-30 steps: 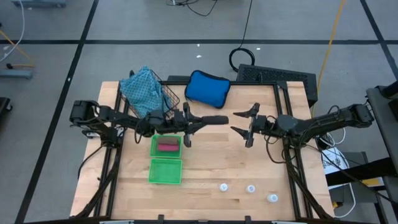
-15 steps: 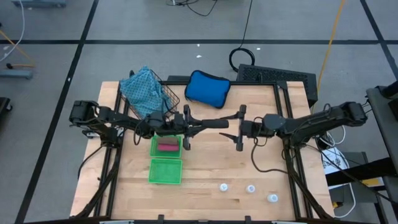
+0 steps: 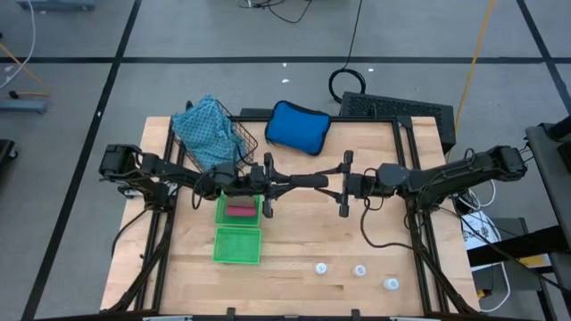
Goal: Pick & Place Medicine items
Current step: Put the black bandage into the top green basket
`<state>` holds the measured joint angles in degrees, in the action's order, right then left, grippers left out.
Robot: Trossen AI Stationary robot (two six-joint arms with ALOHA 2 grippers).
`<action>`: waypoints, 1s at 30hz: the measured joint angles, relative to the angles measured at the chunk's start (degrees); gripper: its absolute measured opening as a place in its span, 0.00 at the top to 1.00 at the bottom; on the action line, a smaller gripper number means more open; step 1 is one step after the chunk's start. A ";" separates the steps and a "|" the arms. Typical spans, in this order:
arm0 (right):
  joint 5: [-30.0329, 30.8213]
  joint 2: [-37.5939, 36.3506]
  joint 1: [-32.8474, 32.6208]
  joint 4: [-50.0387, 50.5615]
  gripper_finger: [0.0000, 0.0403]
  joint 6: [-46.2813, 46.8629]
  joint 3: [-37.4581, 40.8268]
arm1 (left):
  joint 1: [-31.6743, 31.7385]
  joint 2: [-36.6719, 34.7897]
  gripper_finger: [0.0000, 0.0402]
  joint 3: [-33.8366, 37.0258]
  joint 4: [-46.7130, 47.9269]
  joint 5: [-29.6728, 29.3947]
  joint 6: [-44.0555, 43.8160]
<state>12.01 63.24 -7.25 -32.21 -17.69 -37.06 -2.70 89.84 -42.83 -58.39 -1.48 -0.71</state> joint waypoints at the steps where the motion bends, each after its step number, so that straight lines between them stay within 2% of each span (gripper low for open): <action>1: 0.02 0.00 0.00 -0.02 0.55 0.00 0.00 | 0.04 0.00 0.88 0.00 -0.02 -0.02 0.06; 8: -0.04 0.00 0.00 0.30 0.62 -0.48 0.00 | 0.04 0.00 0.88 0.00 0.06 0.00 -0.17; 12: -0.02 -0.04 0.01 1.50 0.71 -0.42 0.00 | 0.04 -0.01 0.87 0.00 0.87 0.02 -2.61; 16: 0.11 -0.04 0.02 3.41 0.84 0.01 0.10 | 0.04 -0.30 0.73 -0.66 6.08 0.05 -6.59; 19: 0.06 0.04 0.02 5.07 0.89 0.37 0.11 | 0.04 -3.09 0.61 -3.33 18.85 0.09 -8.10; 22: 0.11 0.00 0.02 6.13 0.89 0.52 0.11 | 0.04 -6.42 0.51 -8.29 38.26 -0.05 -8.32; 27: -0.11 0.00 0.02 8.34 0.89 2.01 0.09 | -0.06 -8.43 0.43 -22.32 70.81 -3.44 -8.96; 30: -0.11 0.59 0.02 8.91 0.89 2.25 0.09 | 0.15 -5.64 0.42 -33.03 87.72 -5.02 -8.92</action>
<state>11.90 63.83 -7.22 -23.30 -15.45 -36.97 -2.55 84.21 -75.86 29.33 -6.49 -9.63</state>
